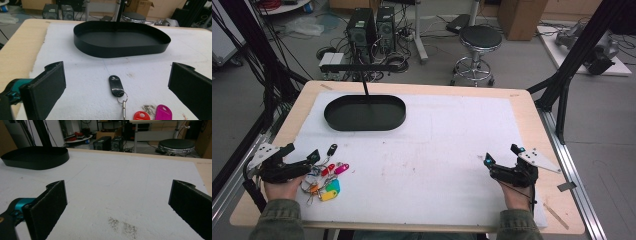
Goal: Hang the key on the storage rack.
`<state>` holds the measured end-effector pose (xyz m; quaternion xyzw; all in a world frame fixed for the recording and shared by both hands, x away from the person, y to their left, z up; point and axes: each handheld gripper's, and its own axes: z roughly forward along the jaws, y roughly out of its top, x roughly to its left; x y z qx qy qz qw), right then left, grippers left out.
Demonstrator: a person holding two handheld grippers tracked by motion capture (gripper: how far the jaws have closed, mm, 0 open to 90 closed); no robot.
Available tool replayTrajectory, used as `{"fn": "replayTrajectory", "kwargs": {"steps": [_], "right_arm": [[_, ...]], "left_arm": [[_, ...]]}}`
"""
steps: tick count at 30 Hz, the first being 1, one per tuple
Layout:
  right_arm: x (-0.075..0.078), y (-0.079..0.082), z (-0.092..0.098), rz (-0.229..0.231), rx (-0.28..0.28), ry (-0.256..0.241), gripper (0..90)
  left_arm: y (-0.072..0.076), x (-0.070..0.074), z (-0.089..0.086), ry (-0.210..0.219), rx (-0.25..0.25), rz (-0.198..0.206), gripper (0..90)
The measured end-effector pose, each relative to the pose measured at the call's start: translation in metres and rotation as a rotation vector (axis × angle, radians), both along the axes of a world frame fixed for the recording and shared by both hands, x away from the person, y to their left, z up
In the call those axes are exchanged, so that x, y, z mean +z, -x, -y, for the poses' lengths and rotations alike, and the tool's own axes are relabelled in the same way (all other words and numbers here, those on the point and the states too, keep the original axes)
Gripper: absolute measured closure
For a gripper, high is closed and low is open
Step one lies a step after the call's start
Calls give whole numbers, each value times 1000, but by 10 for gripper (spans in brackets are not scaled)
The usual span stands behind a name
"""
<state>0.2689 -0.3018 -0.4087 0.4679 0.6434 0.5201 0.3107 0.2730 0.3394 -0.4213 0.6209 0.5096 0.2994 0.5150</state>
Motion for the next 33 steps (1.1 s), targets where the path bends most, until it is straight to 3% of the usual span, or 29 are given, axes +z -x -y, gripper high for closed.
{"fn": "replayTrajectory", "kwargs": {"steps": [8, 15, 16, 17, 18, 23, 25, 31, 33], "right_arm": [[0, -1, 0, 2, -1, -7, 8], [0, -1, 0, -4, 10, -9, 8], [0, -1, 0, -5, 11, -11, 8], [0, -1, 0, -5, 11, -11, 8], [0, -1, 1, -2, 11, -10, 8], [-1, -2, 0, -10, 18, -13, 8], [-1, -2, 0, -10, 22, -10, 8], [-1, -2, -1, -14, 28, -10, 8], [-1, -2, -1, -18, 32, -7, 8]], "left_arm": [[-7, -1, 4, -8, -40, -27, 17], [-14, -4, 8, -50, -72, -72, 17], [-18, -6, 8, -63, -90, -108, 17], [-18, -6, 8, -63, -90, -108, 17], [-20, -8, 10, -84, -102, -137, 17], [-24, -8, 13, -103, -121, -172, 18], [-29, -8, 15, -136, -142, -223, 28], [-34, -6, 20, -159, -163, -268, 28], [-38, -5, 19, -155, -168, -320, 28]]}}
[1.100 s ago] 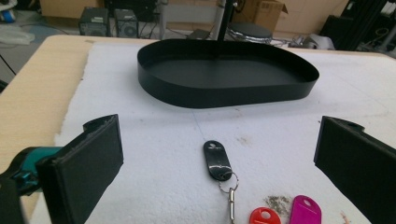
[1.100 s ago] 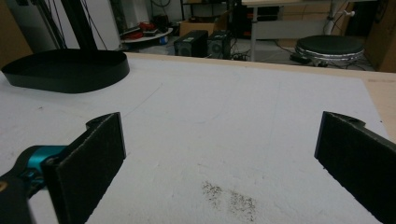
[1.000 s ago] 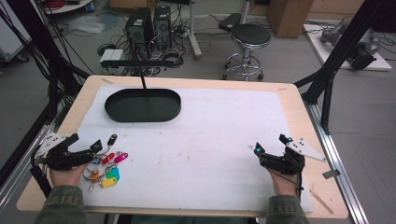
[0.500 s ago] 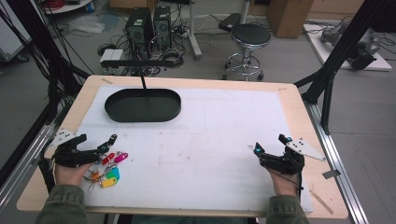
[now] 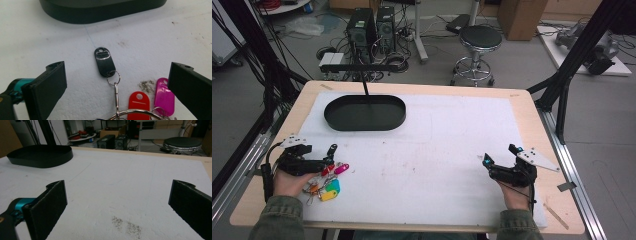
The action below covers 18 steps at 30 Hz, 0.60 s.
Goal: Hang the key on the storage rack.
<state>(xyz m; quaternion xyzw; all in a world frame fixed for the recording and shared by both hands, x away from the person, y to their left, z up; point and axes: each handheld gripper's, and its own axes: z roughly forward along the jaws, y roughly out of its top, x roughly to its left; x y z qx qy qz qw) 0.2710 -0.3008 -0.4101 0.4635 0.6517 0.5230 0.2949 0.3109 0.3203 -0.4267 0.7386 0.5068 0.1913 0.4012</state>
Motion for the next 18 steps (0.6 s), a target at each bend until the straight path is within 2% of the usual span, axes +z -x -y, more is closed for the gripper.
{"fn": "replayTrajectory", "kwargs": {"steps": [3, 12, 15, 16, 17, 18], "right_arm": [[0, 0, 0, 2, 1, 6, 8], [-1, 0, -1, 6, 12, 9, 8], [-1, 0, -2, 0, 13, 8, 8], [-1, 0, -2, 3, 13, 11, 8], [0, 1, -3, 9, 15, 14, 8], [0, 1, -3, 16, 14, 16, 8]], "left_arm": [[-3, 0, 0, -1, 2, -43, 28], [-14, 2, 0, -29, -33, -108, 29], [-18, 1, 0, -40, -51, -132, 71], [-19, 0, 0, -53, -50, -147, 73], [-20, 1, 1, -84, -60, -162, 76], [-21, 2, 2, -110, -60, -160, 87]]}}
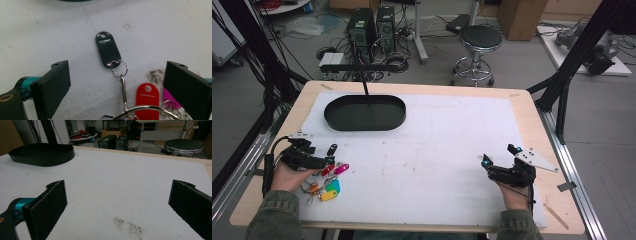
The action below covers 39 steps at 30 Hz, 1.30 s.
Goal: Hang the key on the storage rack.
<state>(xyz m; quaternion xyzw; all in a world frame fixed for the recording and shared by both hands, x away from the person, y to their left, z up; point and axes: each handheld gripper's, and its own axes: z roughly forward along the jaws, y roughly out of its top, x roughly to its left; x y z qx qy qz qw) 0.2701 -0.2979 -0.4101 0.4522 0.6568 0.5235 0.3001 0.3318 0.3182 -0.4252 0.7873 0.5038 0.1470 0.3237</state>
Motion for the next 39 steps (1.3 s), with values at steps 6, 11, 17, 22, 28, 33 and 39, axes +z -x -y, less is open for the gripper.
{"fn": "replayTrajectory", "kwargs": {"steps": [6, 11, 17, 22, 28, 33, 39], "right_arm": [[0, 0, 0, 3, -2, 11, 8], [0, 0, 0, 7, -3, 16, 8], [0, 1, 0, 1, -11, 9, 8], [0, 1, 0, 2, -11, 10, 8], [0, 1, 0, 3, -12, 13, 8], [-1, 0, 0, 3, -11, 18, 8], [-1, 0, 0, 2, -9, 21, 8]], "left_arm": [[-1, 4, 1, 4, -19, 3, 272], [-1, 4, -2, 18, -5, -19, 386], [-1, 0, 1, -4, -30, -50, 458], [0, -2, 1, -23, -6, -42, 538], [2, -1, 1, -77, -16, -25, 788], [4, 1, 6, -102, -74, -21, 862], [3, 1, 7, -79, -84, -28, 865]]}}
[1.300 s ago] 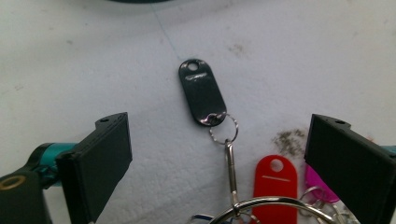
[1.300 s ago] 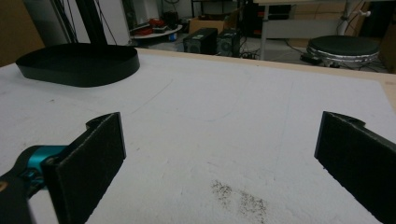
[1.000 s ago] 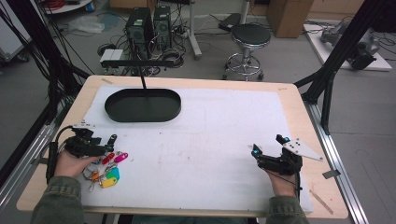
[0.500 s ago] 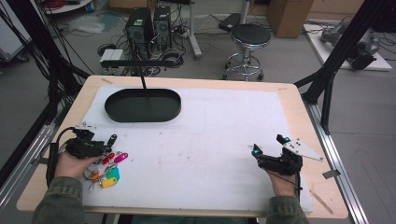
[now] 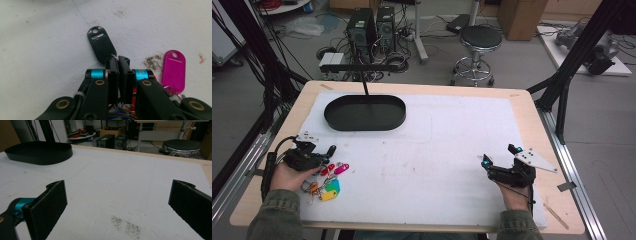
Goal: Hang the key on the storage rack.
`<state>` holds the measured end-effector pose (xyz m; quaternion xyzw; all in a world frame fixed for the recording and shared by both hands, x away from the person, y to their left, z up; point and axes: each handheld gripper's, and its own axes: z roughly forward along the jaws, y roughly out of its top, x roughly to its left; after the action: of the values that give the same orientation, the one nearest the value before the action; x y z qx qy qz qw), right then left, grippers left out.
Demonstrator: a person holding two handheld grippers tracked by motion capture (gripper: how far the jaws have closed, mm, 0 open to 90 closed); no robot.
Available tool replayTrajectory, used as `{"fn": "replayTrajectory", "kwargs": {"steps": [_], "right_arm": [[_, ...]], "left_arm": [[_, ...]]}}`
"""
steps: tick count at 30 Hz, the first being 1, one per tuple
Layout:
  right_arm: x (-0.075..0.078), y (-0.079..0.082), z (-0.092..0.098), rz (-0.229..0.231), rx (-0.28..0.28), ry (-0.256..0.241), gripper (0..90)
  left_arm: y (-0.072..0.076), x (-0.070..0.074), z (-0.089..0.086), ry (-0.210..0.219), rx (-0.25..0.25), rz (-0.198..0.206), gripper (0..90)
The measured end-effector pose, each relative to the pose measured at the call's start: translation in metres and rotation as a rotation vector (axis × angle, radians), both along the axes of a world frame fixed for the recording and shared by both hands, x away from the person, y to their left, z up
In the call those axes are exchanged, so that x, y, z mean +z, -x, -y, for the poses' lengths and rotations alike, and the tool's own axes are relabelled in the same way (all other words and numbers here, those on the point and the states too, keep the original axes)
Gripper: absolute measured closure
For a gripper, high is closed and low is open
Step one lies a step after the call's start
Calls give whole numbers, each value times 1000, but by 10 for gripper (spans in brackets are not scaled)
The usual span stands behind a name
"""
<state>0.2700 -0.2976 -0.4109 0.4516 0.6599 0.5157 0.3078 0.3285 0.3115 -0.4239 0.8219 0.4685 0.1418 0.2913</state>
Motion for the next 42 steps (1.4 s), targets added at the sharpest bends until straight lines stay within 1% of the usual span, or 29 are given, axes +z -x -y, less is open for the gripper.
{"fn": "replayTrajectory", "kwargs": {"steps": [2, 4, 5, 7, 9, 10, 11, 12, 15, 16, 18, 20, 21, 23, 24, 25, 26, 27, 28, 29, 32, 33, 35, 36, 37, 38, 42], "right_arm": [[0, 0, 0, 1, 0, 2, 8], [0, 0, 0, 0, 2, 5, 8], [0, -1, 0, -1, 1, 3, 8], [0, -2, 0, 2, 2, 6, 8], [-1, -2, -1, -1, 3, 9, 8], [-1, -2, -1, 4, 5, 12, 8], [0, -1, -2, 1, 4, 11, 8], [0, -1, -2, 2, 6, 15, 8], [-1, -1, -3, 9, 2, 25, 8], [-1, -2, -2, 12, 1, 26, 8], [-1, -2, -2, 14, 2, 29, 8], [0, -1, -2, 12, 3, 20, 8], [0, -1, -2, 15, 4, 25, 8], [0, -1, -2, 15, 5, 25, 8], [0, -1, -3, 12, 8, 24, 8], [0, -1, -3, 14, 7, 23, 8], [0, -1, -3, 17, 8, 28, 8], [0, 0, -3, 15, 10, 25, 9], [0, 0, -3, 14, 10, 27, 9], [0, 0, -4, 12, 11, 26, 8], [1, 1, -3, 21, 11, 27, 9], [0, 0, -3, 21, 11, 29, 9], [1, 0, -3, 16, 9, 25, 9], [1, 0, -3, 16, 8, 23, 9], [1, 0, -3, 15, 8, 23, 9], [1, 0, -3, 16, 7, 24, 9], [1, 1, -3, 13, 9, 25, 9]], "left_arm": [[1, 1, 0, 3, -9, 2, 865], [2, 3, 2, 22, -38, 6, 865], [3, 4, 4, 23, -46, 12, 867], [4, 6, 7, 19, -64, 11, 868], [4, 7, 10, 22, -82, 7, 869], [4, 8, 11, 30, -90, 5, 870], [4, 8, 11, 30, -90, 5, 870], [4, 12, 12, 50, -100, 5, 870], [2, 20, 12, 99, -109, 7, 870], [2, 24, 13, 110, -107, 10, 870], [0, 30, 14, 108, -120, 10, 870], [-2, 36, 15, 101, -123, 15, 870], [-2, 36, 15, 101, -123, 15, 870], [-3, 44, 15, 102, -126, 29, 870], [-3, 46, 15, 112, -122, 34, 870], [-4, 51, 14, 123, -132, 35, 870], [-5, 57, 13, 149, -133, 36, 870], [-5, 57, 13, 149, -133, 36, 870], [-5, 62, 11, 160, -130, 43, 870], [-5, 62, 11, 160, -130, 43, 870], [-6, 69, 12, 171, -122, 53, 870], [-8, 74, 12, 167, -126, 60, 870], [-9, 78, 14, 159, -119, 73, 870], [-10, 81, 15, 166, -109, 82, 870], [-10, 81, 15, 166, -109, 82, 870], [-12, 86, 16, 165, -105, 99, 870], [-15, 96, 20, 156, -115, 115, 870]]}}
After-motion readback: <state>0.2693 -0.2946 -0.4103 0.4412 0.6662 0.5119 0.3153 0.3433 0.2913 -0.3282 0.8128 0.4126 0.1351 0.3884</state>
